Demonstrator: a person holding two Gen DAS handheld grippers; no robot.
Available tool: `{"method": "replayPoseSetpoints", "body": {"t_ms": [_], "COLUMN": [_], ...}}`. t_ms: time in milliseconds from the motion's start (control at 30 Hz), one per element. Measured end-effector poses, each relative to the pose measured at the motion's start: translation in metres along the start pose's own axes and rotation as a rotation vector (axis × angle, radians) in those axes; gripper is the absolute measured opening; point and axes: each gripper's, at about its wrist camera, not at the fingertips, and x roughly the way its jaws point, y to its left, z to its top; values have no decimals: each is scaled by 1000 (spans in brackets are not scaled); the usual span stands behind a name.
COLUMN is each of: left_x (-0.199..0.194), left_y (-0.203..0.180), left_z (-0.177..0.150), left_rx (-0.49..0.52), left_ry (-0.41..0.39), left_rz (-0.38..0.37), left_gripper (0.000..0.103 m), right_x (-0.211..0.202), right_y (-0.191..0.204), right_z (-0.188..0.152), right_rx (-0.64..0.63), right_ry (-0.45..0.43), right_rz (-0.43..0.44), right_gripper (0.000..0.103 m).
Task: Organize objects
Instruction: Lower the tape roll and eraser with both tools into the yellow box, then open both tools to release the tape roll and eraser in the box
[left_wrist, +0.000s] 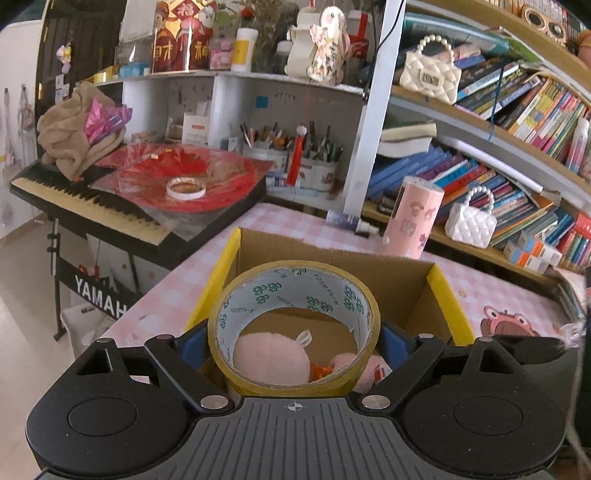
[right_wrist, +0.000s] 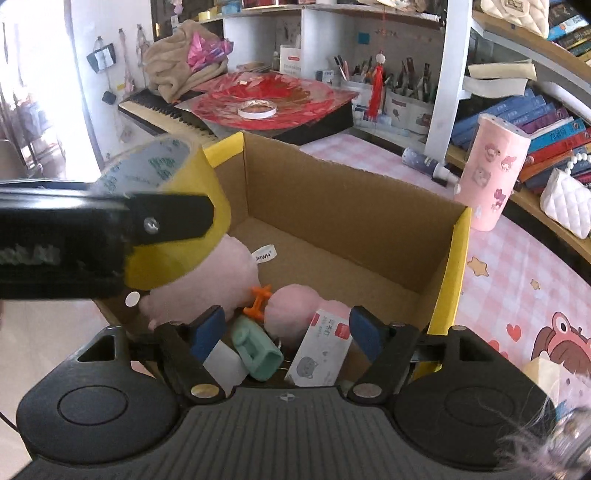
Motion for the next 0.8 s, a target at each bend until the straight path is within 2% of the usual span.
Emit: {"method": "replayPoseSetpoints", "body": {"t_ms": [233, 433, 500, 600, 800], "left_x": [18, 22, 18, 3, -31], "left_y": [-4, -11, -12, -16, -15], "left_z": [-7, -15, -17, -17, -16], "left_rx": [28, 56, 67, 88, 94], "left_ry": [73, 130, 120, 57, -47], "left_rz": [30, 39, 35, 19, 3], "left_gripper": [91, 92, 93, 97, 98], "right_x": [-22, -34, -37, -42, -57], "right_y": [-1, 0, 3, 4, 9], "right_z": [-12, -19, -21, -22, -26], "right_rx": [5, -12, -17, -2, 34], "right_ry": [-71, -97, -109, -124, -166], "right_rz": [-51, -82, -97, -106, -151], "right_gripper": [80, 79, 80, 80, 80]}}
